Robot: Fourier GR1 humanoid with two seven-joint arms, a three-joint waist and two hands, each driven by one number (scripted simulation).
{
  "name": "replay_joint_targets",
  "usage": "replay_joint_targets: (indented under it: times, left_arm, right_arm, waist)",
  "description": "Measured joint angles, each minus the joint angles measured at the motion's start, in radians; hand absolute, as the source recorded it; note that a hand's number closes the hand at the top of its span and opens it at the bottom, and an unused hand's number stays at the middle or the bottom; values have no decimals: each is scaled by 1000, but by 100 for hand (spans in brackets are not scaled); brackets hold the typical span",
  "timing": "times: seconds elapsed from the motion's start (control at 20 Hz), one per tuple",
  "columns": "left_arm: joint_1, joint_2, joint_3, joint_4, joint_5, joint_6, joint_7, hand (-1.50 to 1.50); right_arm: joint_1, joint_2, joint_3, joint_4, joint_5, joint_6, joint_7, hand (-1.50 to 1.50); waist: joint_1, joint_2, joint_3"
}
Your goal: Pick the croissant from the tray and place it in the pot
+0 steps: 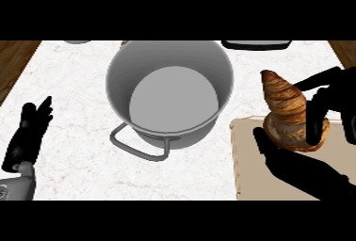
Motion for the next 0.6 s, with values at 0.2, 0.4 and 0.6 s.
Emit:
replay_joint_targets:
  times: [0.2,0.4,0.6]
  left_arm:
    - [11,4,6,0,4,-10,-16,0]
    - [-6,-5,4,18,-5,-2,-21,0]
    - [-9,-10,1,13,-7,-4,-9,0]
  right_arm:
    - [-196,96,15,122,-18,64,85,150]
    - [-328,172,7,289,-18,53,112,150]
    - [-403,205,-4,460,-37,5,121,150]
  waist:
    - [5,0,0]
    - [5,3,0]
    - [7,4,1]
